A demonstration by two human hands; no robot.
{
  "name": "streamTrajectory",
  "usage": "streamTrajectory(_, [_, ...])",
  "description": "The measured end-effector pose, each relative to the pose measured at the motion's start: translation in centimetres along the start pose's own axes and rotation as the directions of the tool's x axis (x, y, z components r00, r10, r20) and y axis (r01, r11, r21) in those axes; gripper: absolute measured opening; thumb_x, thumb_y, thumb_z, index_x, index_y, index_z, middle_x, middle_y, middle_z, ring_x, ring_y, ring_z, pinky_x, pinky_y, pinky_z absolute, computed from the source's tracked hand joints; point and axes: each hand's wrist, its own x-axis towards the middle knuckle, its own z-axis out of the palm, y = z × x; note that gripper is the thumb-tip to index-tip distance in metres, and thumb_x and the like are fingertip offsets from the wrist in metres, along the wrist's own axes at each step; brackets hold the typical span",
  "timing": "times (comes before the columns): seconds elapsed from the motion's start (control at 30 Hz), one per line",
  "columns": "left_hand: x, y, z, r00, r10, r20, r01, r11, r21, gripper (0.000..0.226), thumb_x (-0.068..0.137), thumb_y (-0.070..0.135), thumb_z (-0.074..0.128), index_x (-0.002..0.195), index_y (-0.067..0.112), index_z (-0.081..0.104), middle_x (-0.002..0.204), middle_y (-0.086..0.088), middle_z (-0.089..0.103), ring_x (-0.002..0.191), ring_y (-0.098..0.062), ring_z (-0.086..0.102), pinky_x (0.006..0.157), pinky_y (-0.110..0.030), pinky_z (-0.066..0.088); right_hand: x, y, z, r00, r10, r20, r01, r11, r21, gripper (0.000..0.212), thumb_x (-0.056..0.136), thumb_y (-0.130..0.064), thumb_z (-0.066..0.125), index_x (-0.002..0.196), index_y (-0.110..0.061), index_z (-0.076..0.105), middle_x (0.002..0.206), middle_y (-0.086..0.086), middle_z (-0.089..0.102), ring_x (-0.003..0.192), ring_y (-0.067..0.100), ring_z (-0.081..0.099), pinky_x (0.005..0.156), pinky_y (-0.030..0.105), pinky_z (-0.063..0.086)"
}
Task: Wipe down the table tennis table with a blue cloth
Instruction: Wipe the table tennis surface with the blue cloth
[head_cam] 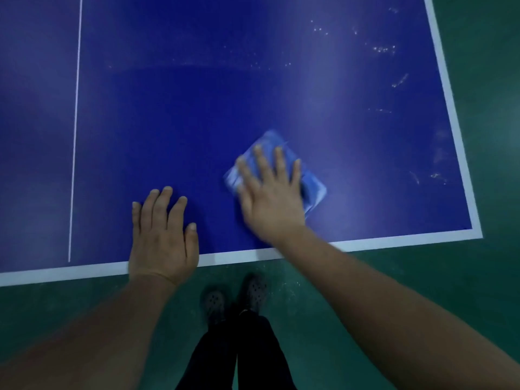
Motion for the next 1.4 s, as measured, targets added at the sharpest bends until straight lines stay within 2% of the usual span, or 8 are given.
streamTrajectory(0.1, [0.1,0.0,0.0,1.0,-0.003,0.001,0.003,1.0,0.002,0.059,0.096,0.037,0.028,0.138,0.001,0.047,0.152,-0.02,0.034,0.146,-0.036,0.021,0.121,-0.056,0.008,-3.6,2.6,0.1,0.992,-0.118,0.044,0.117,0.993,0.009,0.052,0.101,-0.049,0.031,0.151,-0.035,0.036,0.163,0.001,0.026,0.151,0.036,0.015,0.119,0.06,0.002])
streamTrajectory(0.4, [-0.1,-0.1,0.0,1.0,-0.004,0.004,0.004,1.0,0.015,0.062,0.095,0.04,0.025,0.141,0.003,0.044,0.154,-0.019,0.032,0.147,-0.033,0.018,0.122,-0.053,0.005,-1.4,14.4,-2.9,0.679,0.734,-0.009,-0.732,0.677,0.074,0.058,0.102,-0.051,0.013,0.157,-0.036,0.015,0.167,-0.001,0.005,0.152,0.033,-0.001,0.118,0.064,0.0])
streamTrajectory(0.57, [0.1,0.1,-0.1,0.999,-0.018,-0.027,0.02,0.997,0.068,0.059,0.093,0.037,0.029,0.135,0.002,0.049,0.149,-0.019,0.039,0.142,-0.037,0.029,0.119,-0.056,0.011,-1.5,2.5,-0.2,0.982,0.184,-0.028,-0.184,0.983,0.012,0.054,0.1,-0.045,0.025,0.152,-0.032,0.032,0.164,0.004,0.023,0.15,0.038,0.012,0.116,0.061,-0.01])
streamTrajectory(0.67, [-0.6,0.9,0.2,0.992,-0.072,-0.105,0.077,0.996,0.05,0.057,0.092,0.036,0.031,0.132,0.001,0.052,0.147,-0.018,0.042,0.14,-0.037,0.032,0.12,-0.046,0.002,-3.1,4.8,-0.2,0.99,-0.136,0.05,0.134,0.99,0.031,0.052,0.102,-0.049,0.023,0.15,-0.036,0.034,0.163,-0.001,0.026,0.151,0.032,0.012,0.119,0.055,-0.009])
streamTrajectory(0.9, [-1.2,16.0,2.4,0.998,-0.038,-0.059,0.032,0.995,-0.095,0.052,0.092,0.033,0.036,0.131,0.004,0.055,0.146,-0.015,0.045,0.14,-0.034,0.034,0.121,-0.055,0.013,-4.6,30.2,-5.3,0.891,0.453,0.024,-0.453,0.891,0.012,0.061,0.098,-0.052,0.014,0.156,-0.036,0.025,0.167,-0.004,0.01,0.152,0.03,0.004,0.119,0.06,0.003])
streamTrajectory(1.0, [-0.8,22.9,3.9,0.996,-0.009,-0.084,-0.005,0.984,-0.177,0.05,0.093,0.031,0.036,0.132,0.004,0.055,0.147,-0.014,0.045,0.142,-0.032,0.033,0.123,-0.05,0.01,-7.0,27.8,-4.3,0.915,0.403,-0.018,-0.403,0.915,-0.013,0.059,0.099,-0.047,0.022,0.155,-0.032,0.03,0.165,0.002,0.018,0.151,0.036,0.012,0.118,0.063,0.007])
streamTrajectory(1.17, [0.6,26.0,5.6,0.996,-0.043,-0.078,0.034,0.993,-0.114,0.054,0.093,0.034,0.034,0.134,0.004,0.053,0.149,-0.015,0.042,0.143,-0.033,0.03,0.123,-0.05,0.007,-11.5,27.2,-3.1,0.985,-0.156,0.073,0.159,0.987,-0.035,0.052,0.103,-0.048,0.027,0.152,-0.034,0.032,0.163,0.0,0.024,0.151,0.035,0.013,0.119,0.06,0.005])
streamTrajectory(1.4, [0.9,25.9,6.4,0.998,-0.061,-0.014,0.061,0.998,0.004,0.056,0.095,0.039,0.034,0.138,0.005,0.047,0.152,-0.016,0.034,0.146,-0.034,0.021,0.123,-0.052,0.002,-1.5,36.2,-5.9,0.956,0.293,-0.029,-0.293,0.956,0.007,0.057,0.102,-0.047,0.019,0.155,-0.03,0.029,0.165,0.003,0.016,0.151,0.036,0.01,0.119,0.06,0.011])
